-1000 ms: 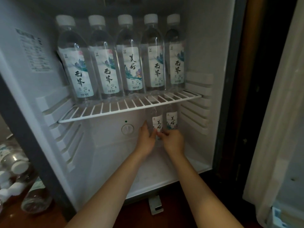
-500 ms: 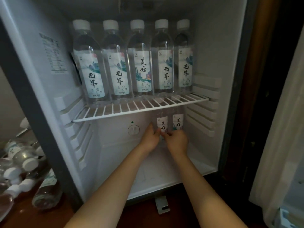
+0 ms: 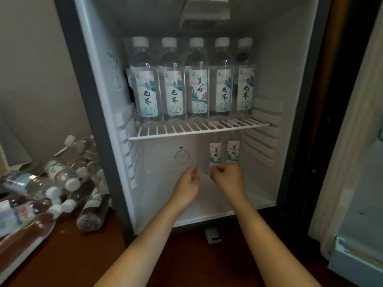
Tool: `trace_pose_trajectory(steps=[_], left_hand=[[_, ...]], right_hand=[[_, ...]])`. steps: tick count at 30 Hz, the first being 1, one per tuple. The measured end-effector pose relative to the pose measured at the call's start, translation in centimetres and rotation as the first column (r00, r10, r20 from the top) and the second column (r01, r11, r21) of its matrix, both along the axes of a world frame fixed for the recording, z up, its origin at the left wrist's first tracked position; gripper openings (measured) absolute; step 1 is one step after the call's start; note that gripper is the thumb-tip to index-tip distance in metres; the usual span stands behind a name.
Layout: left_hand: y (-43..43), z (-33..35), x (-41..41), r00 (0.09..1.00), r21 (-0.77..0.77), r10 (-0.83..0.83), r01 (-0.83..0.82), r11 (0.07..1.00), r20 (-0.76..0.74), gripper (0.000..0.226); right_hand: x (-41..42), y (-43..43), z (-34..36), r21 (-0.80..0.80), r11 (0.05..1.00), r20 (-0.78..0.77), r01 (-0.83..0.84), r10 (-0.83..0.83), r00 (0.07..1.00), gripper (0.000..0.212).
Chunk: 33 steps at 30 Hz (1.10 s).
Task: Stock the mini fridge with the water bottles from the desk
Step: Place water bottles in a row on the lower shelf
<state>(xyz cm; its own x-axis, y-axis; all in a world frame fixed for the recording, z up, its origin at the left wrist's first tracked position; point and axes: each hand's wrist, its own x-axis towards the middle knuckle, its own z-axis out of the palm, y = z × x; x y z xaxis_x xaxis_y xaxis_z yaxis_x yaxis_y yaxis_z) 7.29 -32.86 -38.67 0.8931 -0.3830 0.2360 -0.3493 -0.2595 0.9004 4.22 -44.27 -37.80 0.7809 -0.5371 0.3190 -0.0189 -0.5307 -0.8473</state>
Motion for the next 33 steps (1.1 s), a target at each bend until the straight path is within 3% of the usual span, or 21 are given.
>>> trace_pose_trajectory(steps=[3, 8, 13, 15, 19, 23, 27, 33], left_hand=[[4.2, -1.1, -3.7, 0.997, -0.004, -0.035, 0.035, 0.999, 0.072, 0.026], [12.4, -2.4, -8.1, 0.995, -0.040, -0.028, 0.032, 0.999, 0.092, 0.023], [18.8, -3.8, -8.2, 0.966, -0.085, 0.233, -0.224, 0.971, 0.114, 0.028], [20.7, -4.6, -7.2, 0.914, -0.097, 0.384, -0.374, 0.922, 0.129, 0.027], [23.5, -5.8, -4.0, 0.822, -0.038, 0.548, -0.550, 0.835, 0.153, 0.012], [24.7, -5.2, -0.4, 0.777, -0.012, 0.616, -0.620, 0.785, 0.130, 0.021], [24.8, -4.2, 1.5, 0.750, -0.059, 0.656, -0.654, 0.754, 0.078, 0.021], [26.1, -5.6, 2.3, 0.755, -0.039, 0.629, -0.634, 0.773, 0.185, 0.022]], right_hand=[[-1.9, 2.4, 0.6, 0.218, 0.942, 0.008, -0.254, 0.259, 0.966, 0.017], [-5.4, 6.8, 0.8, 0.230, 0.783, -0.209, -0.578, 0.620, 0.756, 0.019], [-6.4, 12.7, 0.1, 0.282, 0.561, -0.350, -0.778, 0.815, 0.461, 0.023], [-6.0, 15.4, -0.4, 0.267, 0.518, -0.359, -0.813, 0.836, 0.415, 0.024], [-4.4, 20.2, -2.1, 0.210, 0.557, -0.314, -0.804, 0.817, 0.484, 0.034], [-2.3, 23.9, -2.9, 0.173, 0.667, -0.304, -0.724, 0.736, 0.605, 0.047], [0.7, 26.2, -4.1, 0.164, 0.814, -0.313, -0.557, 0.578, 0.753, 0.050], [3.8, 28.2, -5.8, 0.099, 0.894, -0.295, -0.437, 0.445, 0.845, 0.067]])
